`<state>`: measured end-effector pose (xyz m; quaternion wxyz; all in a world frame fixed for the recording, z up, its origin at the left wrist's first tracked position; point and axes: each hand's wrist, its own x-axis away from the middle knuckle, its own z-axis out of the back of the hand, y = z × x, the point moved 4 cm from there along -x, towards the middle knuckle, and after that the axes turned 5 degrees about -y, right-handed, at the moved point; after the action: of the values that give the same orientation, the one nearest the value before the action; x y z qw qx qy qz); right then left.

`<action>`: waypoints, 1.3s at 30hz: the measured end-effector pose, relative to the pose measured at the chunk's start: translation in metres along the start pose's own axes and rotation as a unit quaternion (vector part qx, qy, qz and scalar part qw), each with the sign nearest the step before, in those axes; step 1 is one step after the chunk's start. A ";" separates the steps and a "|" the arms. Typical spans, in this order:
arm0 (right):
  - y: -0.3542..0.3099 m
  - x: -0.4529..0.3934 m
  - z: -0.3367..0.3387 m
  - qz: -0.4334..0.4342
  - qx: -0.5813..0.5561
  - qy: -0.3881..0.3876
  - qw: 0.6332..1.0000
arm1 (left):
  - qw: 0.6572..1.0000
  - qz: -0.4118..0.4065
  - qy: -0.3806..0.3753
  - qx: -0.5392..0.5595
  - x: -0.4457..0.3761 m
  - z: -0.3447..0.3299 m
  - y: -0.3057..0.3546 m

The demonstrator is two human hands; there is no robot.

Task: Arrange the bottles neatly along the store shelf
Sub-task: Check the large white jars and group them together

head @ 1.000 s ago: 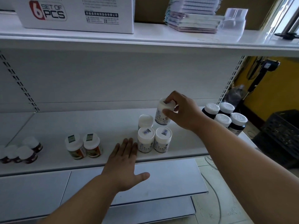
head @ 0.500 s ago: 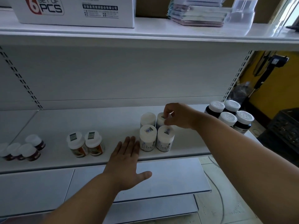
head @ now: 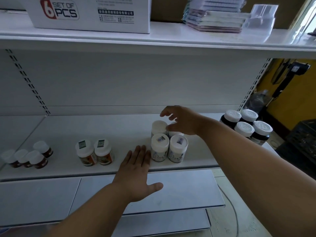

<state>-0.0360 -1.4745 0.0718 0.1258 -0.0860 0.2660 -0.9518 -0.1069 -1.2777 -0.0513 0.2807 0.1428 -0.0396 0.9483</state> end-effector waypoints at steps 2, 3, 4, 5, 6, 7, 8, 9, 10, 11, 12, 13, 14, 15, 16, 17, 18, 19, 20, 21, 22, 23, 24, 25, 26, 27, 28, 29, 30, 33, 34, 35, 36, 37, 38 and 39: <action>-0.008 -0.008 -0.001 0.005 0.041 -0.037 0.998 | 1.000 0.003 -0.002 0.000 0.000 0.000 0.000; -0.011 -0.011 -0.002 0.003 0.053 -0.054 0.997 | 1.000 0.004 -0.002 0.001 0.000 0.000 0.000; -0.013 -0.013 -0.004 0.000 0.057 -0.068 0.996 | 1.000 0.005 0.000 0.002 0.001 0.000 0.000; -0.014 -0.015 -0.006 -0.002 0.056 -0.077 0.995 | 1.000 0.006 0.001 0.003 0.001 0.000 0.000; -0.015 -0.017 -0.008 -0.002 0.054 -0.080 0.995 | 1.000 0.006 0.001 0.002 0.001 0.000 0.000; -0.015 -0.018 -0.010 -0.003 0.052 -0.077 0.996 | 1.000 0.006 0.001 0.002 0.001 0.000 0.001; -0.015 -0.019 -0.011 -0.002 0.052 -0.070 0.996 | 1.000 0.006 0.001 0.002 0.001 0.000 0.001; -0.015 -0.020 -0.012 -0.001 0.052 -0.062 0.997 | 1.000 0.006 0.002 0.001 0.001 0.000 0.001; -0.013 -0.021 -0.013 -0.002 0.052 -0.053 0.997 | 1.000 0.006 0.001 0.000 0.002 0.001 0.001; -0.012 -0.021 -0.013 -0.001 0.052 -0.042 0.998 | 1.000 0.005 0.000 0.000 0.002 0.001 0.001; -0.011 -0.020 -0.011 0.001 0.048 -0.027 0.998 | 1.000 0.004 -0.002 0.001 0.002 0.001 0.001; -0.009 -0.019 -0.009 0.007 0.034 -0.005 0.999 | 1.000 0.004 -0.002 0.002 0.002 0.001 0.001; -0.008 -0.016 -0.005 0.014 0.009 0.022 1.000 | 1.000 0.004 -0.002 0.003 0.002 0.001 0.001; -0.009 -0.012 0.001 0.021 -0.025 0.052 0.998 | 1.000 0.004 -0.002 0.004 0.002 0.001 0.000; -0.011 -0.005 0.007 0.029 -0.061 0.083 0.994 | 1.000 0.004 -0.001 0.005 0.002 0.001 0.000; -0.014 0.002 0.014 0.038 -0.099 0.116 0.988 | 1.000 0.003 -0.001 0.006 0.002 0.001 0.001; -0.018 0.012 0.020 0.044 -0.142 0.147 0.978 | 1.000 0.002 -0.003 0.006 0.002 0.001 0.001; -0.024 0.023 0.024 0.047 -0.194 0.174 0.964 | 1.000 0.002 -0.005 0.005 0.003 0.001 0.001; -0.028 0.035 0.025 0.050 -0.258 0.198 0.944 | 1.000 0.002 -0.007 0.004 0.003 0.001 0.001; -0.033 0.048 0.024 0.062 -0.334 0.215 0.916 | 1.000 0.001 -0.008 0.003 0.003 0.001 0.001; -0.036 0.059 0.019 0.077 -0.410 0.222 0.881 | 1.000 0.000 -0.007 0.003 0.003 0.002 0.001; -0.038 0.069 0.012 0.086 -0.483 0.217 0.844 | 1.000 -0.001 -0.006 0.004 0.003 0.002 0.001; -0.038 0.078 0.002 0.089 -0.550 0.200 0.806 | 1.000 -0.001 -0.005 0.005 0.003 0.002 0.001; -0.039 0.084 -0.009 0.087 -0.610 0.176 0.768 | 1.000 -0.002 -0.006 0.004 0.003 0.001 0.001; -0.038 0.089 -0.019 0.076 -0.663 0.152 0.729 | 1.000 -0.002 -0.007 0.001 0.002 0.001 0.001; -0.038 0.093 -0.029 0.061 -0.710 0.129 0.689 | 1.000 -0.001 -0.007 -0.001 0.002 0.000 0.001; -0.038 0.096 -0.037 0.048 -0.752 0.107 0.649 | 1.000 0.000 -0.006 -0.002 0.002 0.000 0.001; -0.039 0.100 -0.042 0.040 -0.783 0.083 0.615 | 1.000 0.000 -0.003 -0.002 0.002 0.000 0.002; -0.043 0.103 -0.046 0.038 -0.802 0.059 0.593 | 1.000 0.001 -0.002 -0.001 0.002 0.001 0.002; -0.051 0.110 -0.051 0.039 -0.831 0.035 0.555 | 1.000 0.004 -0.005 -0.001 0.002 0.001 0.002; -0.052 0.111 -0.052 0.037 -0.840 0.038 0.540 | 1.000 0.005 -0.004 -0.001 0.003 0.001 0.002; -0.053 0.112 -0.053 0.033 -0.847 0.039 0.529 | 1.000 0.005 -0.002 0.000 0.003 0.002 0.002; -0.054 0.113 -0.055 0.028 -0.852 0.037 0.521 | 1.000 0.006 0.001 0.002 0.003 0.001 0.002; -0.055 0.114 -0.057 0.022 -0.856 0.030 0.516 | 1.000 0.006 0.004 0.004 0.003 0.001 0.001; -0.055 0.116 -0.059 0.015 -0.857 0.019 0.514 | 1.000 0.006 0.006 0.005 0.003 0.000 0.001; -0.056 0.117 -0.062 0.006 -0.856 0.008 0.518 | 1.000 0.006 0.007 0.006 0.003 0.000 0.001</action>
<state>-0.1725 -1.4320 0.0606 -0.0045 -0.1432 0.9536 -0.2648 -0.1100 -1.2768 -0.0501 0.2747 0.1375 -0.0330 0.9511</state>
